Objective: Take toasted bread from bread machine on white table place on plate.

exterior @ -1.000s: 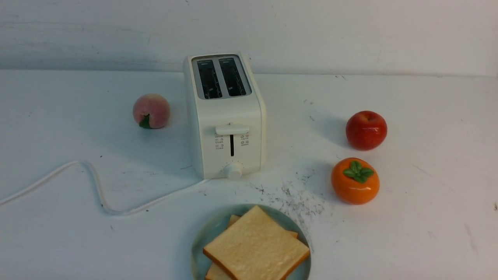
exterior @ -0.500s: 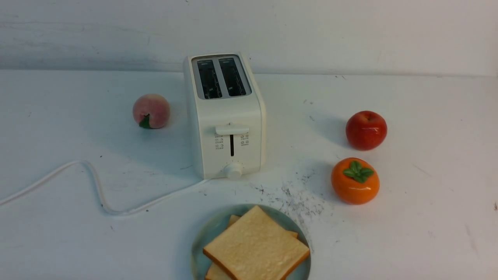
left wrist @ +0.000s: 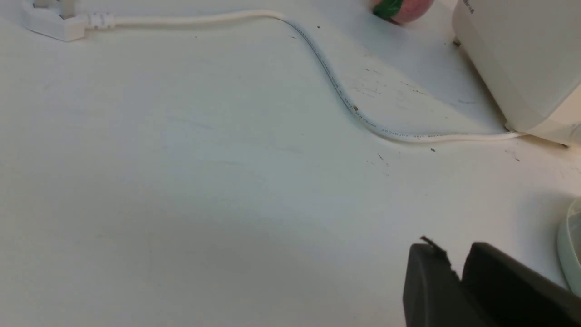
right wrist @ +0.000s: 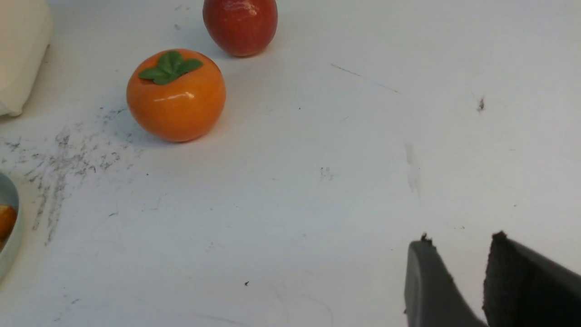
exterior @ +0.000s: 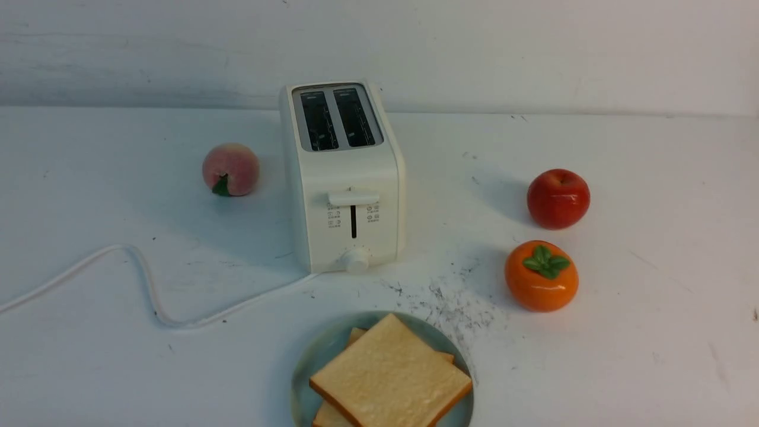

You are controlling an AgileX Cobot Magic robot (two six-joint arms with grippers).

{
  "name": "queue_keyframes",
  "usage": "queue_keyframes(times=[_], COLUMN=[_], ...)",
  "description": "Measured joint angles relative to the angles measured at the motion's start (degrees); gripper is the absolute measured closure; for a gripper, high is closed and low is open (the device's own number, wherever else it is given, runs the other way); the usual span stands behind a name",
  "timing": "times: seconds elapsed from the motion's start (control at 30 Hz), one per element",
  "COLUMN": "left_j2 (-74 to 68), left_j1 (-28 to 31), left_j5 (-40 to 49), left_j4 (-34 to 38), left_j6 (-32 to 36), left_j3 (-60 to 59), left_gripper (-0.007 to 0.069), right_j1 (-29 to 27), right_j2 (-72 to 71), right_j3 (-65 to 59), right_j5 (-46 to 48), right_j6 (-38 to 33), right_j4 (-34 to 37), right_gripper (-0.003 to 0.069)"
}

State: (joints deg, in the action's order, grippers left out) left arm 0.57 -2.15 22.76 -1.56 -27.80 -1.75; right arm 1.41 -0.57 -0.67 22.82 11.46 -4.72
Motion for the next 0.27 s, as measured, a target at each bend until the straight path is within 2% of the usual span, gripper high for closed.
queue_keyframes(times=[0.27], left_j2=[0.0], left_j1=[0.0], left_j5=[0.0], left_j4=[0.0], left_j6=[0.0], left_j3=[0.0], left_gripper=[0.0515], right_j1=[0.0], right_j2=[0.0], right_j3=[0.0], right_j5=[0.0], right_j6=[0.0], right_j4=[0.0], right_gripper=[0.0448])
